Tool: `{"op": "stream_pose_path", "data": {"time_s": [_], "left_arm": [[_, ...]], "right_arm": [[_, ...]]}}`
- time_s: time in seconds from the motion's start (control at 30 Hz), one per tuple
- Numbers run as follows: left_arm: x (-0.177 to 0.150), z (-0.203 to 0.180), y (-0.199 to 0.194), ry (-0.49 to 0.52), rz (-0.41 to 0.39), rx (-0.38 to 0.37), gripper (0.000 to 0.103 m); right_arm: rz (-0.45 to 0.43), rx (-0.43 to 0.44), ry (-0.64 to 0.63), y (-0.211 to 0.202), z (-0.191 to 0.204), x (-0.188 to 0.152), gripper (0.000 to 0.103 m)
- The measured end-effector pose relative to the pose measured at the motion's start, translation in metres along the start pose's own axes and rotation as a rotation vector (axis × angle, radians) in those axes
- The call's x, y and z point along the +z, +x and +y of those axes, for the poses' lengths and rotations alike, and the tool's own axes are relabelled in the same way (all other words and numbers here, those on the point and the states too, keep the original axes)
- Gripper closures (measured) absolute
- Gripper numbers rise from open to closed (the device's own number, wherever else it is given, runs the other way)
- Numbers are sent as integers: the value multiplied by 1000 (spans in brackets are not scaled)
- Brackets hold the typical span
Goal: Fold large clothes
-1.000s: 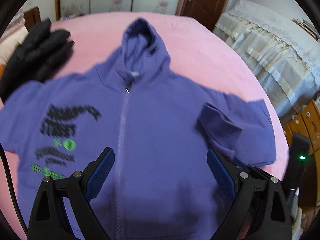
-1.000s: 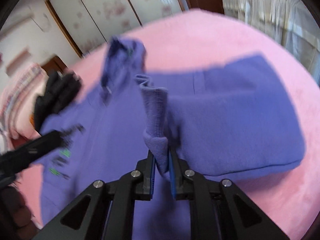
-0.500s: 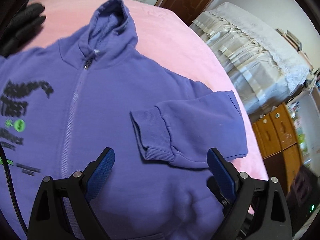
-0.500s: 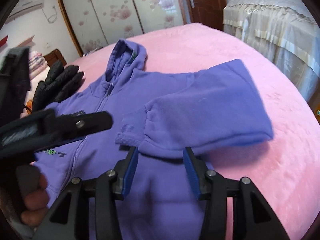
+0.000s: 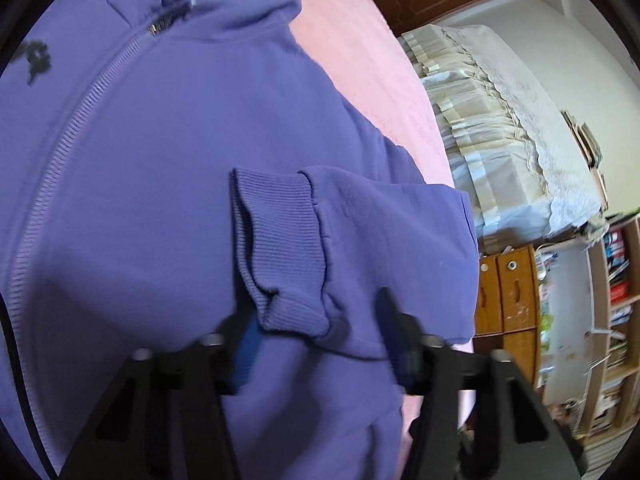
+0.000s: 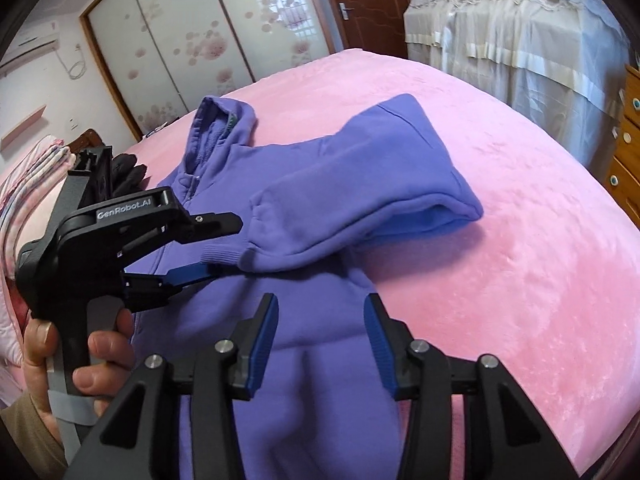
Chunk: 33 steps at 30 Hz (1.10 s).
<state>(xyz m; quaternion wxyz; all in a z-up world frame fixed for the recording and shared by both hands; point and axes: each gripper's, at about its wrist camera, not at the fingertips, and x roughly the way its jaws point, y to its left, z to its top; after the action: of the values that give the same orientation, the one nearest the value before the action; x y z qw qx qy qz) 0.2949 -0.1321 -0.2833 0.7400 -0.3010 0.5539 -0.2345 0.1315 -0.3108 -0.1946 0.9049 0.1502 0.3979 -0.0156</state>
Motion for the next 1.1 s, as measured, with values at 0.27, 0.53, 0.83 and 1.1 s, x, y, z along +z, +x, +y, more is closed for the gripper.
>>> {"op": "stream_pose_path", "data": {"time_s": [0.27,0.53,0.83,1.1], "left_arm": [[18,-74,-14,203,-74,150,96],[66,-192,-92,470,-280,151,96],[87,-228,-132,586,-355,229,96],[125,-144,-169,484,-417,394,96]], "right_arm": [[52,-38,-3,10,-4,-5,68],[89,-29,57,40,-21,25,65],[100,-59,173,81,-30,60,63],[21,-181,3,77,-2,53,92]]}}
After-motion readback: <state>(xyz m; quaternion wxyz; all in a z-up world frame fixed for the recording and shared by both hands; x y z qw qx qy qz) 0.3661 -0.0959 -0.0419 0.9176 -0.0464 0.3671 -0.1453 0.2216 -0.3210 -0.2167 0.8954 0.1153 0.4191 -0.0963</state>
